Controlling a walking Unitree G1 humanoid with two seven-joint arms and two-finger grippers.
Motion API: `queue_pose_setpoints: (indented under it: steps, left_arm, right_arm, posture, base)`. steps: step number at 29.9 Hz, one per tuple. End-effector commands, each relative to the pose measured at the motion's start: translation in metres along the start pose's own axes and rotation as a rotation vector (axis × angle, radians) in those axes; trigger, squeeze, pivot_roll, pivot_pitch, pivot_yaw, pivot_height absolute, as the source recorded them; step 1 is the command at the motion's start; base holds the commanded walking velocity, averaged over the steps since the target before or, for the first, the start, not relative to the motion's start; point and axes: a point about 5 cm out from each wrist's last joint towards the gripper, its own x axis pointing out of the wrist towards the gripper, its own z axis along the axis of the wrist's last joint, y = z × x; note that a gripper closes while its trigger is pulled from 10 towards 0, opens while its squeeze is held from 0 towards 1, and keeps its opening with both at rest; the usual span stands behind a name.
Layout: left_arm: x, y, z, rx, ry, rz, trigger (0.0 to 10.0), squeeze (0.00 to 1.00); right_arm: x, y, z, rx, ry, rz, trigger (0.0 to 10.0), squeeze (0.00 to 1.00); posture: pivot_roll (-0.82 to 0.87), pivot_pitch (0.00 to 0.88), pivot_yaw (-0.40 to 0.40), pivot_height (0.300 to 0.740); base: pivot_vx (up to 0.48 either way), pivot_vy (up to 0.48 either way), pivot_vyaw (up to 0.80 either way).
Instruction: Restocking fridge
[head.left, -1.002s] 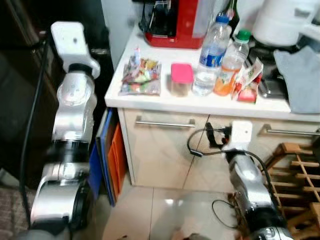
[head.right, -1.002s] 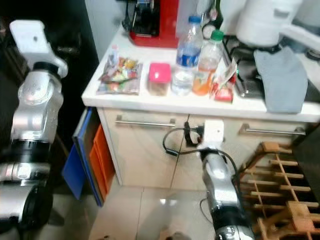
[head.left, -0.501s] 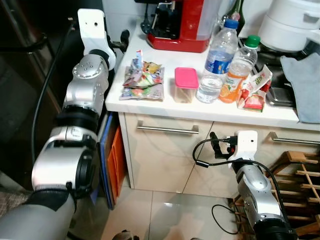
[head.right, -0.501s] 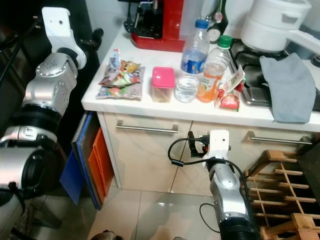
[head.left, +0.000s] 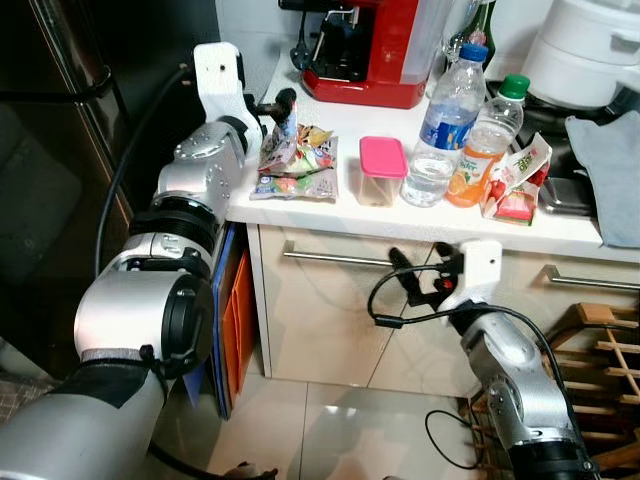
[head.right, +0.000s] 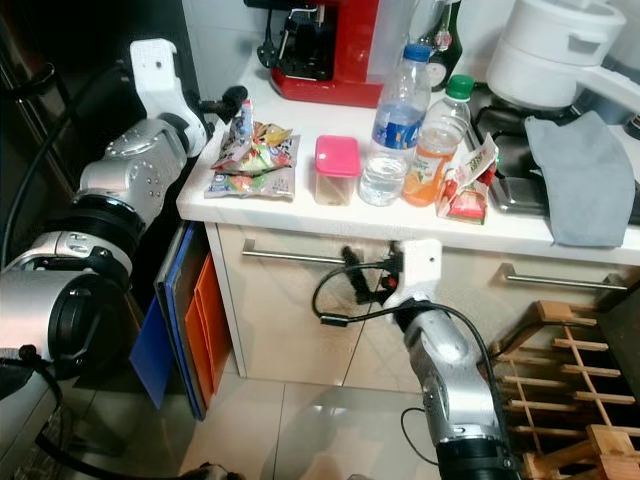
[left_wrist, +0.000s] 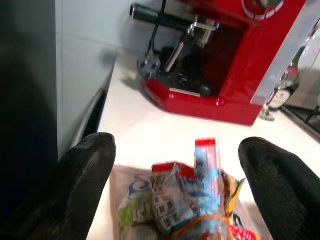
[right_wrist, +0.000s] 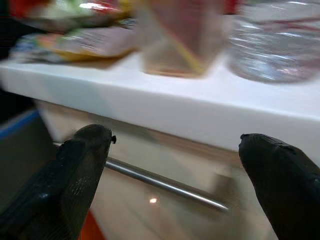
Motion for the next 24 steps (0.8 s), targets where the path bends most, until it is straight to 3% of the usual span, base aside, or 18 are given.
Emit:
queue_pose_setpoints:
  steps: [1, 11, 15, 24]
  left_arm:
    - [0.002, -0.008, 0.005, 0.021, -0.003, -0.024, 10.0, 0.0]
    - [0.005, -0.028, -0.005, 0.016, 0.038, -0.108, 10.0, 0.0]
    - [0.004, -0.024, -0.027, 0.091, 0.133, -0.035, 10.0, 0.0]
    - [0.002, -0.028, -0.044, 0.072, 0.196, -0.026, 10.0, 0.0]
  right_arm:
    - [0.003, 0.003, 0.008, -0.006, -0.014, 0.032, 10.0, 0.0]
    - [-0.003, 0.009, 0.009, 0.02, 0.027, 0.047, 10.0, 0.0]
    - [-0.003, 0.005, 0.009, 0.005, 0.044, 0.041, 10.0, 0.0]
    - [0.002, -0.006, 0.017, -0.004, 0.031, 0.007, 10.0, 0.0]
  posture:
    - [-0.12, 0.0, -0.024, 0.74]
    - [-0.13, 0.0, -0.029, 0.74]
    - [-0.13, 0.0, -0.028, 0.74]
    - [-0.13, 0.0, -0.035, 0.74]
  base:
    - [0.0, 0.0, 0.0]
    - [0.0, 0.0, 0.0]
    - [0.0, 0.0, 0.0]
    - [0.0, 0.0, 0.0]
